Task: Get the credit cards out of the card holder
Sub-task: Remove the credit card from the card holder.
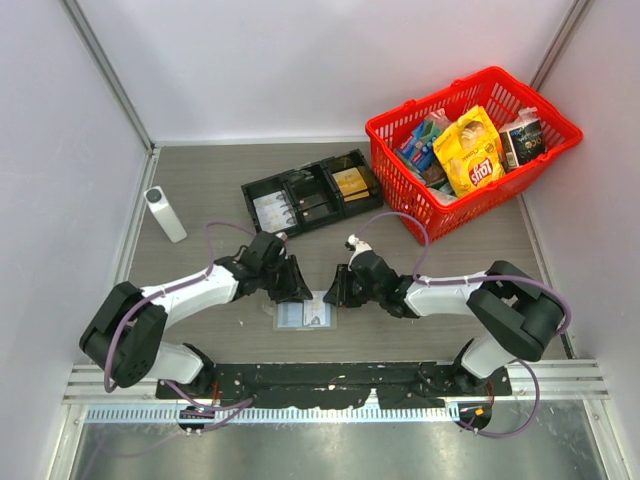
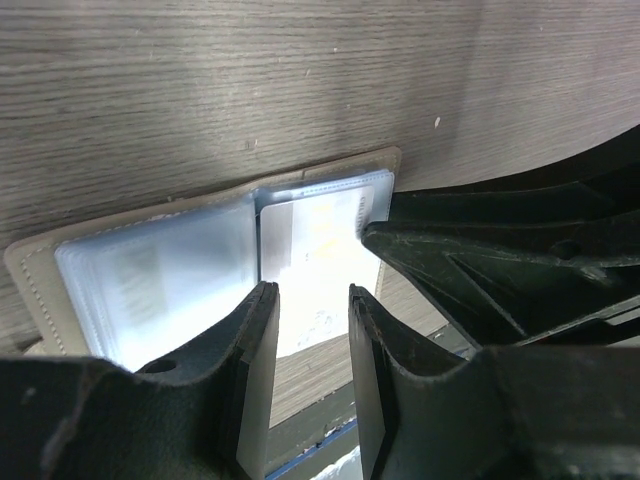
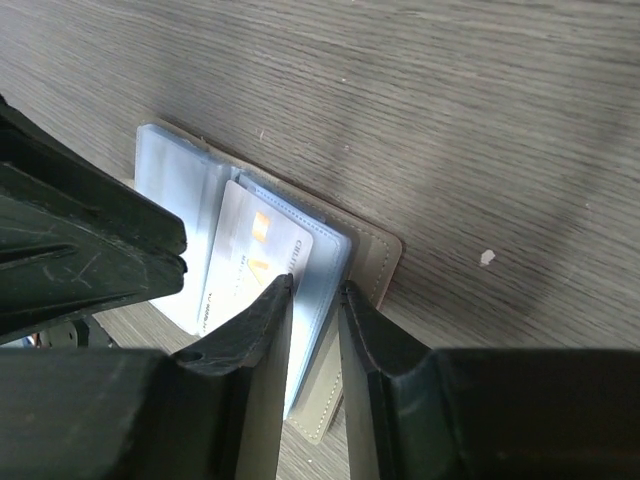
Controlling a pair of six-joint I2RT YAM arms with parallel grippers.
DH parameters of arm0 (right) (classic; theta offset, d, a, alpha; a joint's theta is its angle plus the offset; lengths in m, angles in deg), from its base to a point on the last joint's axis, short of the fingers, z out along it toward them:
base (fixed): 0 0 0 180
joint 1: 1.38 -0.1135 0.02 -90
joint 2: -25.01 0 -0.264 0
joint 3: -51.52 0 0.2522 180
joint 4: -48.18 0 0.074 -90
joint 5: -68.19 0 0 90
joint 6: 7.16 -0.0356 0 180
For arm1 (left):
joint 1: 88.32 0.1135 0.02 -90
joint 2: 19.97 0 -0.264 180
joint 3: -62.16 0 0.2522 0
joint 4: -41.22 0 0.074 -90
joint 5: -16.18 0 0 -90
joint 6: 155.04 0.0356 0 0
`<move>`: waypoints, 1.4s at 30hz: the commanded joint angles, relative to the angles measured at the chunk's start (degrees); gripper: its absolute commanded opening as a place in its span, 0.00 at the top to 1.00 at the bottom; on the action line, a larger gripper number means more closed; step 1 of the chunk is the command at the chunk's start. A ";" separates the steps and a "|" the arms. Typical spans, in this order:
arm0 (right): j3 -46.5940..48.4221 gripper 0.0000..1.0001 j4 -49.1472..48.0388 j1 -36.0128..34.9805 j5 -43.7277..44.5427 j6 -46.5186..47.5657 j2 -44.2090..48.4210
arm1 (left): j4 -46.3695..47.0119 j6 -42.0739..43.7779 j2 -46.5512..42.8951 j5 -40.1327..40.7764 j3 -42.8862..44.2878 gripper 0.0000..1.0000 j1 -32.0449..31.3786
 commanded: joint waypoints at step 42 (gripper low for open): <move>7.85 0.71 5.17 0.36 -2.08 -0.09 2.93 | -0.50 -0.01 0.67 2.81 -1.06 0.61 0.89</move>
